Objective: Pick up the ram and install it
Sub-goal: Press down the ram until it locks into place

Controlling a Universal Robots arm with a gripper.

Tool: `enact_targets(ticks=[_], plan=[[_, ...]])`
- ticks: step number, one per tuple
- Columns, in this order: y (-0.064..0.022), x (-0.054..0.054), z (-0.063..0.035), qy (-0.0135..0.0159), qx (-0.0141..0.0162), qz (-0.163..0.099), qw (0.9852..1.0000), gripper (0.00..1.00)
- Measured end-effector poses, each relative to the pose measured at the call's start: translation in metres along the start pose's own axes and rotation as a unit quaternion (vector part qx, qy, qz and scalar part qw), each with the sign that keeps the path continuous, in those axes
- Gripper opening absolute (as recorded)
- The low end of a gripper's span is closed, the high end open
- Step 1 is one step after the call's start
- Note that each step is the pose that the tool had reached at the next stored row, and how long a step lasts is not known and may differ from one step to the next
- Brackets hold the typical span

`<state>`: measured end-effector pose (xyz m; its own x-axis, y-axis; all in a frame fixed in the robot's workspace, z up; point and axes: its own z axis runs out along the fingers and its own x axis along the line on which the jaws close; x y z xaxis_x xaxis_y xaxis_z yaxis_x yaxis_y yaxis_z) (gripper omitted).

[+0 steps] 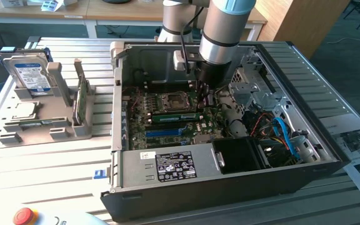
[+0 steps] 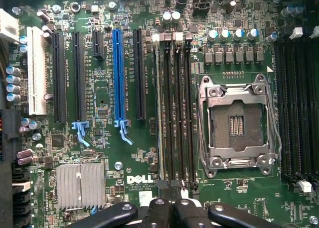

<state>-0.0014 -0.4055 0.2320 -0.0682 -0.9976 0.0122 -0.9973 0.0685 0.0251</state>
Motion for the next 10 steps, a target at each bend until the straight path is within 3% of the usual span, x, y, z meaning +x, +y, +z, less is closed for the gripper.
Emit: enact_targets(ticks=[10], plan=[[-0.0001,0.0007,0.0038,0.0001,0.0,0.0,1.0,0.1]])
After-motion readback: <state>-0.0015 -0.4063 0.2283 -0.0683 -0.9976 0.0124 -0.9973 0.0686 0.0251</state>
